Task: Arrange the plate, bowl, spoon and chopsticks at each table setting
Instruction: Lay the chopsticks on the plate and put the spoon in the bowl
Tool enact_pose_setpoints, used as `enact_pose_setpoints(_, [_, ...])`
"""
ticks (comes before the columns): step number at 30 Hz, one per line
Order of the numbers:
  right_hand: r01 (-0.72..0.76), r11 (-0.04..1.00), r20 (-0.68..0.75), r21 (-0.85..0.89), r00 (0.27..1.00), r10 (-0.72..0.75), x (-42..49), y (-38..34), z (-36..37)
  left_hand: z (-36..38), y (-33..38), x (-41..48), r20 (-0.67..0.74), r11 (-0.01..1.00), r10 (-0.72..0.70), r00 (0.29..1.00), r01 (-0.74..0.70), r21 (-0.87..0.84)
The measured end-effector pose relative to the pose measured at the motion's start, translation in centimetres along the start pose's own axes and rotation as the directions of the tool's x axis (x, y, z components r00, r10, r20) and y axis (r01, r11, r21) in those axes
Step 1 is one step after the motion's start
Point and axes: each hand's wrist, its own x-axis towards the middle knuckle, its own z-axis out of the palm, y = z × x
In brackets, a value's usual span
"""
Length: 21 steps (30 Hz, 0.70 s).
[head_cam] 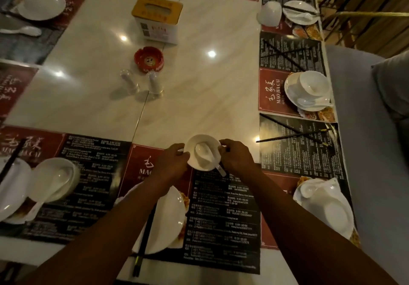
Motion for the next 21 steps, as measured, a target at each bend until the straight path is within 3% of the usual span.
enact_pose_setpoints(4, [0.053, 0.998, -0.005, -0.031, 0.999, -0.053, -1.3, 1.2, -0.5, 0.3, -0.4, -1.7, 0.014, 0.996, -0.008, 1.000, 0.009, -0.092])
enact_pose_setpoints(9, [0.087, 0.996, 0.020, 0.004, 0.996, -0.088, -5.7, 3.5, -1.0, 0.4, -1.9, -5.8, 0.141, 0.991, -0.006, 0.990, 0.025, -0.130])
enact_pose_setpoints(21, [0.025, 0.999, -0.052, 0.047, 0.998, -0.023, -13.1, 6.1, 1.5, 1.0, -5.5, -10.7, 0.308, 0.986, -0.082, 0.948, 0.123, -0.115])
